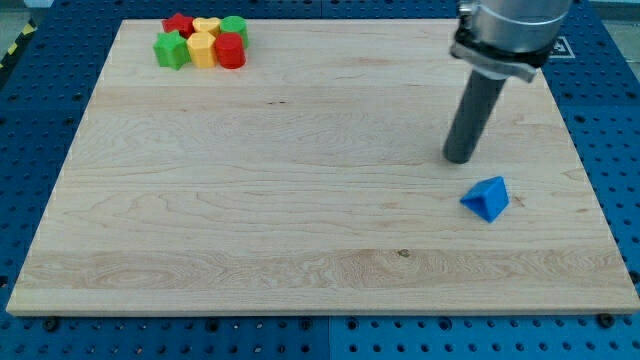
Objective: Move the blue triangle below the blue cube
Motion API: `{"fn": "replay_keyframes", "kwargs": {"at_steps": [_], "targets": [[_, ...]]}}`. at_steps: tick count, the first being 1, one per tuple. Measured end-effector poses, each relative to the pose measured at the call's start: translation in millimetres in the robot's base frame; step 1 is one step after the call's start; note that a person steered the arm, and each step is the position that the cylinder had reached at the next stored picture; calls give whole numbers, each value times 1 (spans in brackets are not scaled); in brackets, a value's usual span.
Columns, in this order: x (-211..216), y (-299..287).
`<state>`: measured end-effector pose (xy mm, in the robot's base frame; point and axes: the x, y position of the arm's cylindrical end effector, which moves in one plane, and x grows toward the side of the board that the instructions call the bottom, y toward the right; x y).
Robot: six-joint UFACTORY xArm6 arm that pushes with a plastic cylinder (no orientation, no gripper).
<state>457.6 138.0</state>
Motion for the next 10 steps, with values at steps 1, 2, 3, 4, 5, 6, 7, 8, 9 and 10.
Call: {"fn": "replay_keyframes", "kwargs": {"at_steps": [1, 2, 3, 4, 5, 6, 7, 8, 9, 10], "targets": [[44, -33], [87, -33], [91, -2], [92, 42], [134, 31], [161, 16], [152, 16], [22, 38], [-157, 56], [-244, 56]]}}
